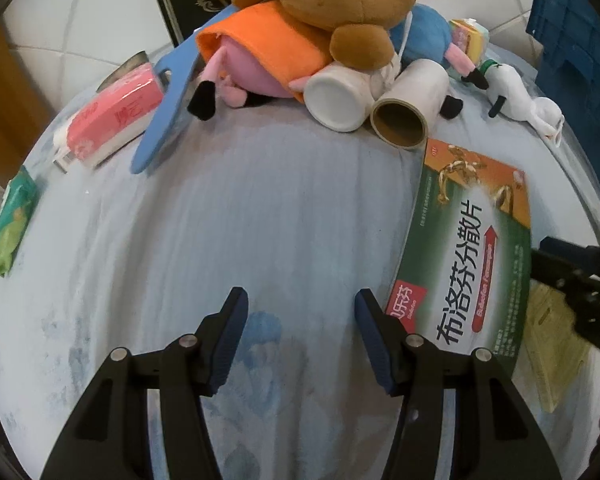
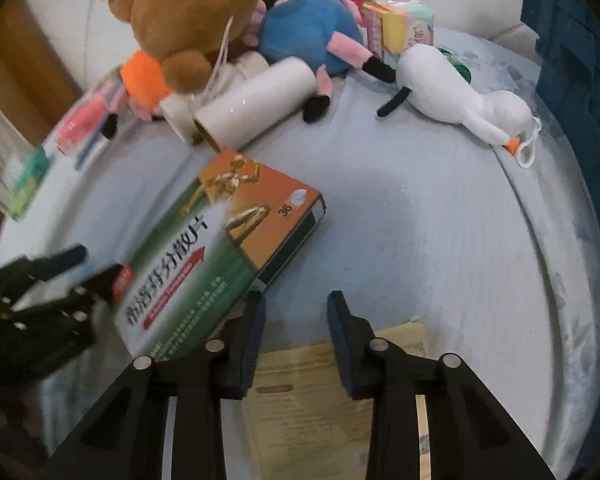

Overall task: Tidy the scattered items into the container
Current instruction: 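Lower both tools to the green-and-orange medicine box lying flat, then tip the medicine box onto its edge with the right tool while the left grasps it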

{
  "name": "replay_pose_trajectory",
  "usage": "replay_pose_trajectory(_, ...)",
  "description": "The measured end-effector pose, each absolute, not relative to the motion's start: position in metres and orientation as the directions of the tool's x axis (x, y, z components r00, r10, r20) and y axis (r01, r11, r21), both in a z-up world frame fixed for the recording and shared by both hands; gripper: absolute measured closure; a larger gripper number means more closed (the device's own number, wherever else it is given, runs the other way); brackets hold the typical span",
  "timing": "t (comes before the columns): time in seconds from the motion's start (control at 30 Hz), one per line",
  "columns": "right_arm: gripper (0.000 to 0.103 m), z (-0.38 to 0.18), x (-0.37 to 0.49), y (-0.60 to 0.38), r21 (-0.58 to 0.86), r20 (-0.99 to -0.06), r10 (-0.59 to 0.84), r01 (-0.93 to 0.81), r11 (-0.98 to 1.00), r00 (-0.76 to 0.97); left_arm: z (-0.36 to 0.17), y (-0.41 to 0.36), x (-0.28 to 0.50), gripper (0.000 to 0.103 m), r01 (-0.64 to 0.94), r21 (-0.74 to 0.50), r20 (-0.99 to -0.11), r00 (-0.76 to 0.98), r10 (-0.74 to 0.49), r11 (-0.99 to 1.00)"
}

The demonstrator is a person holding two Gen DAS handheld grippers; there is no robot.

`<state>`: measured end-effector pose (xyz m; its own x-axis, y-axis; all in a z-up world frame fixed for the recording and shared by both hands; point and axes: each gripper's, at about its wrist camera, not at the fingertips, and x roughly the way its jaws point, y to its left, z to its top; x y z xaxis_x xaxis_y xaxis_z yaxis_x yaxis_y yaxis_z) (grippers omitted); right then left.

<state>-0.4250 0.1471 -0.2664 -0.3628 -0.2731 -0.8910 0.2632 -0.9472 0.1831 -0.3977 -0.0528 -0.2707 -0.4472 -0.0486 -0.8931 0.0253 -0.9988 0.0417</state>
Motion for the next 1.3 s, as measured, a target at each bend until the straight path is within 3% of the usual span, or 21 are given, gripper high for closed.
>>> replay_pose_trajectory(0.17,0.067,-0.244,-0.420,0.131,0.300,-0.831,-0.415,0.330,-0.895,-0.370,-0.244,-0.069,-0.392,0.046,0.055,0.010,-0.868,-0.495,-0.036,-0.998)
replay_pose_trajectory(0.23,0.064,-0.237,-0.419,0.116,0.318,-0.817,-0.447,0.361,-0.877,-0.365,-0.234,-0.076,-0.390,0.038,0.067,-0.003,-0.858,-0.513,-0.032,-0.998)
replay_pose_trajectory(0.3,0.063,-0.236,-0.417,0.106,0.298,-0.826,-0.427,0.357,-0.885,-0.367,-0.225,-0.082,-0.388,0.024,0.076,-0.013,-0.847,-0.530,-0.029,-0.997)
replay_pose_trajectory(0.47,0.063,-0.244,-0.402,0.112,0.207,-0.875,-0.319,0.315,-0.926,-0.365,-0.240,-0.088,-0.397,0.023,0.063,0.093,-0.841,-0.529,-0.113,-0.994)
replay_pose_trajectory(0.53,0.072,-0.252,-0.395,0.112,0.170,-0.896,-0.279,0.314,-0.934,-0.345,-0.260,-0.086,-0.410,0.034,0.053,0.143,-0.857,-0.493,-0.150,-0.988)
replay_pose_trajectory(0.57,0.073,-0.257,-0.391,0.111,0.153,-0.906,-0.259,0.313,-0.937,-0.336,-0.269,-0.085,-0.414,0.049,0.035,0.128,-0.871,-0.474,-0.129,-0.991)
replay_pose_trajectory(0.6,0.073,-0.262,-0.387,0.109,0.132,-0.911,-0.240,0.314,-0.940,-0.335,-0.279,-0.083,-0.417,0.055,0.013,0.109,-0.890,-0.444,-0.103,-0.994)
replay_pose_trajectory(0.8,0.075,-0.270,-0.388,0.081,-0.020,-0.907,-0.132,0.355,-0.935,-0.400,-0.289,-0.072,-0.410,0.072,-0.029,0.079,-0.889,-0.455,-0.057,-0.996)
replay_pose_trajectory(1.0,0.083,-0.285,-0.406,0.100,0.216,-0.871,-0.310,0.270,-0.939,-0.381,-0.293,-0.080,-0.405,0.074,-0.024,0.060,-0.906,-0.420,-0.044,-0.998)
replay_pose_trajectory(1.17,0.083,-0.277,-0.416,0.109,0.437,-0.762,-0.523,0.293,-0.850,-0.382,-0.292,-0.094,-0.409,0.074,0.010,0.004,-0.920,-0.392,-0.007,-1.000)
replay_pose_trajectory(1.3,0.083,-0.278,-0.427,0.093,0.478,-0.732,-0.581,0.340,-0.810,-0.355,-0.288,-0.106,-0.410,0.074,0.053,0.002,-0.920,-0.392,-0.022,-0.999)
